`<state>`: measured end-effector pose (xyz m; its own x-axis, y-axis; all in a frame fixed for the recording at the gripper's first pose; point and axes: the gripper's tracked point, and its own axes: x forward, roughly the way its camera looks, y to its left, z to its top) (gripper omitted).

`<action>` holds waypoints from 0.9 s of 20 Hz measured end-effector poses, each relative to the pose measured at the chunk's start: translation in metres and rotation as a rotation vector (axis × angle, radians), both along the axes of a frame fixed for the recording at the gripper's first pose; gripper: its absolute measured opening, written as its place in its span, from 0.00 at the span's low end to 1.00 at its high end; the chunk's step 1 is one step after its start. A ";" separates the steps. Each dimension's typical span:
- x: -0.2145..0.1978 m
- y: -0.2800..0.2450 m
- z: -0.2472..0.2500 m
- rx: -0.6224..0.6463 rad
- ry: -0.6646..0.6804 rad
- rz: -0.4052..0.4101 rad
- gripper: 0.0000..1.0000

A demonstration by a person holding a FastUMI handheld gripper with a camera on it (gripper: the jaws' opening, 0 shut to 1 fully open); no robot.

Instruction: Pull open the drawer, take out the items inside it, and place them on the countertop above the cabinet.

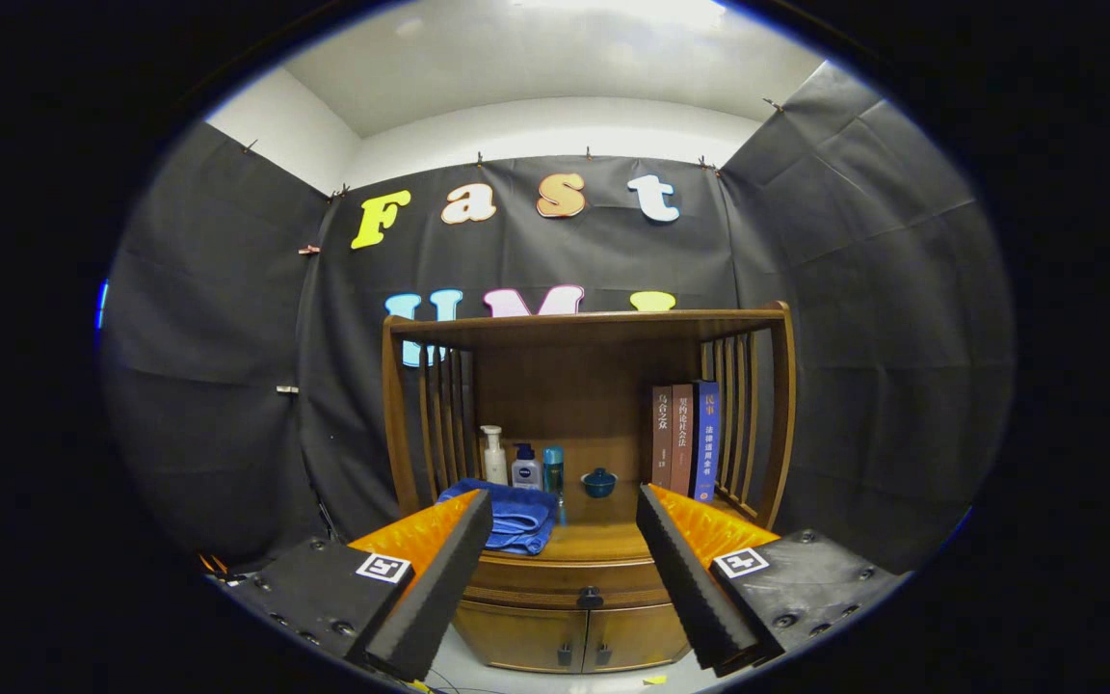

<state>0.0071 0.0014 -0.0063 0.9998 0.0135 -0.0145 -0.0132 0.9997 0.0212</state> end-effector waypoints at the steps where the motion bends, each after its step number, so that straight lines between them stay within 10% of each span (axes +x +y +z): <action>1: 0.001 0.001 -0.001 -0.001 0.002 0.000 0.98; 18: 0.027 -0.005 -0.067 0.016 0.105 -0.008 0.98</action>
<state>0.0337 -0.0040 -0.0735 0.9929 0.0066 -0.1186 -0.0021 0.9993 0.0379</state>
